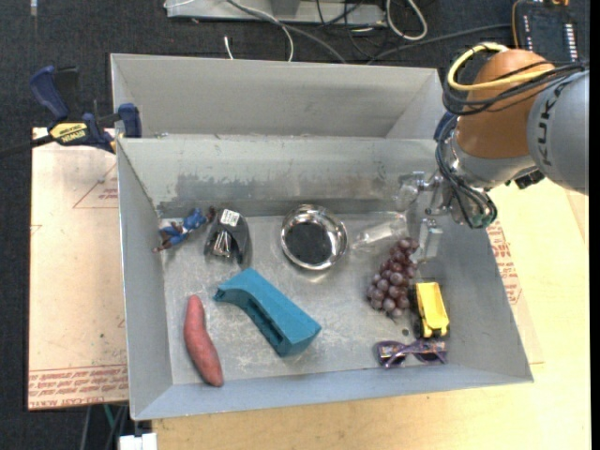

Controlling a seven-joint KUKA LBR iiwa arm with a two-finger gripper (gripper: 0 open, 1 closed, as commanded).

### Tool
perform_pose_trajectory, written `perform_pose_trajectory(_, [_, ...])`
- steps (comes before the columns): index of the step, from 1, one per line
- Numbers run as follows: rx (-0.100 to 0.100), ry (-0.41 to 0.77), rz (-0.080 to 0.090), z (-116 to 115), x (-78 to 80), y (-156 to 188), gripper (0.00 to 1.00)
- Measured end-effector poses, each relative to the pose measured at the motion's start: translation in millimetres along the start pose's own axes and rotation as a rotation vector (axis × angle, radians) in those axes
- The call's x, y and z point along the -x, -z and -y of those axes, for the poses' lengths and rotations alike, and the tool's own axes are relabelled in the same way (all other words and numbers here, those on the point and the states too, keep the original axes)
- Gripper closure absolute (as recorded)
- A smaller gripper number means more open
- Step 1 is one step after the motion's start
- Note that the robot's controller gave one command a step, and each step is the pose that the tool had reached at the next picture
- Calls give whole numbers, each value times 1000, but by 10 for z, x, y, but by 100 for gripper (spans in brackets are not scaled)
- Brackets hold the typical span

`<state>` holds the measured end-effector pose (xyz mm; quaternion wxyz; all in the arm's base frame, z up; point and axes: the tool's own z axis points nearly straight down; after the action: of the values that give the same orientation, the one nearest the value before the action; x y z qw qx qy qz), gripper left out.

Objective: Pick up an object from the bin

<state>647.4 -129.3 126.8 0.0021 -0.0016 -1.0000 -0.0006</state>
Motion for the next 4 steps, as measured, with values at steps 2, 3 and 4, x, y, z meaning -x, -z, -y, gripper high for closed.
perform_pose_trajectory(2, [-5,611,17,-67,-211,-527,0])
perform_pose_trajectory(3, [-4,523,15,-64,-339,73,0])
perform_pose_trajectory(4, [-2,857,13,-79,-256,-284,0])
